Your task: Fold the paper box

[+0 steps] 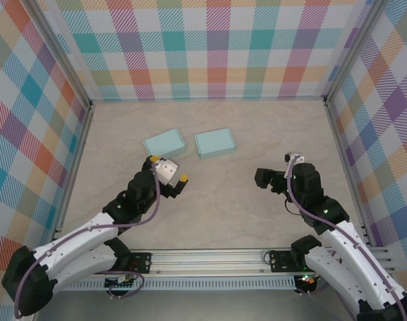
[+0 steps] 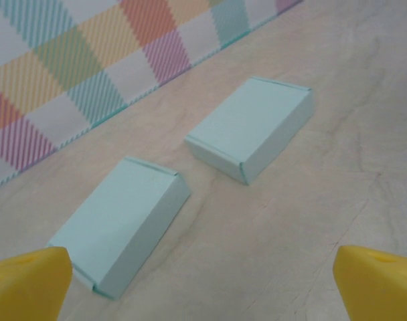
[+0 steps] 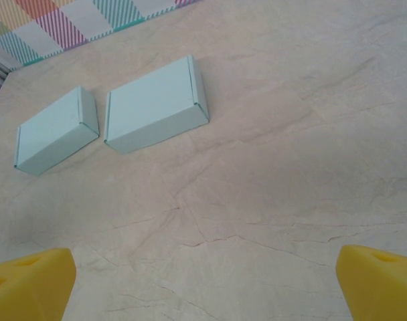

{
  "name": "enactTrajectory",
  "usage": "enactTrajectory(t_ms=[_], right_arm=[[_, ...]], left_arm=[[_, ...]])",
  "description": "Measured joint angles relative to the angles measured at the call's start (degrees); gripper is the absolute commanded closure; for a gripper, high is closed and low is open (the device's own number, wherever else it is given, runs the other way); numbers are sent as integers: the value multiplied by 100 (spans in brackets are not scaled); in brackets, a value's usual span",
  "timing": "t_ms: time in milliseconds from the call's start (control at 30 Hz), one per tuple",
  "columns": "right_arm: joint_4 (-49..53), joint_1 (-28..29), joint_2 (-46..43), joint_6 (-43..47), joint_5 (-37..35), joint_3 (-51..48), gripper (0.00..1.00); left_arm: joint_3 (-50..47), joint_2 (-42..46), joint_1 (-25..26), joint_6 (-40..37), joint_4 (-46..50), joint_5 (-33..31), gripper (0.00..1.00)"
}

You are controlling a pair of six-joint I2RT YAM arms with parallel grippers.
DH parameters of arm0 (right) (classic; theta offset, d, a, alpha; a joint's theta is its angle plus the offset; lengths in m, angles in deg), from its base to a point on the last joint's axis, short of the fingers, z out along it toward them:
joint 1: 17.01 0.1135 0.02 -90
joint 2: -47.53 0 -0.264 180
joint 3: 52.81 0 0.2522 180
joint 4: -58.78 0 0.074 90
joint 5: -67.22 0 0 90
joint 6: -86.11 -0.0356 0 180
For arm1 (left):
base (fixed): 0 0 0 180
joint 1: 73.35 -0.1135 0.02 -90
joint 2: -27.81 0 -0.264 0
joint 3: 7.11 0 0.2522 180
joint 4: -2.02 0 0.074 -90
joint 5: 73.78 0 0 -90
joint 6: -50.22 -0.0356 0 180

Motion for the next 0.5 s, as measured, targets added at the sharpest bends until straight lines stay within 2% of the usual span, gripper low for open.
enactTrajectory(t_ms=[267,500], right_arm=[[-240,0,-98,-11,-219,-334,0],[-706,0,-20,166,-297,-710,0]], left_arm=[[-846,1333,-39,1110,105,-1193,0],[-1130,1895,-120,1582,133,-1928,0]])
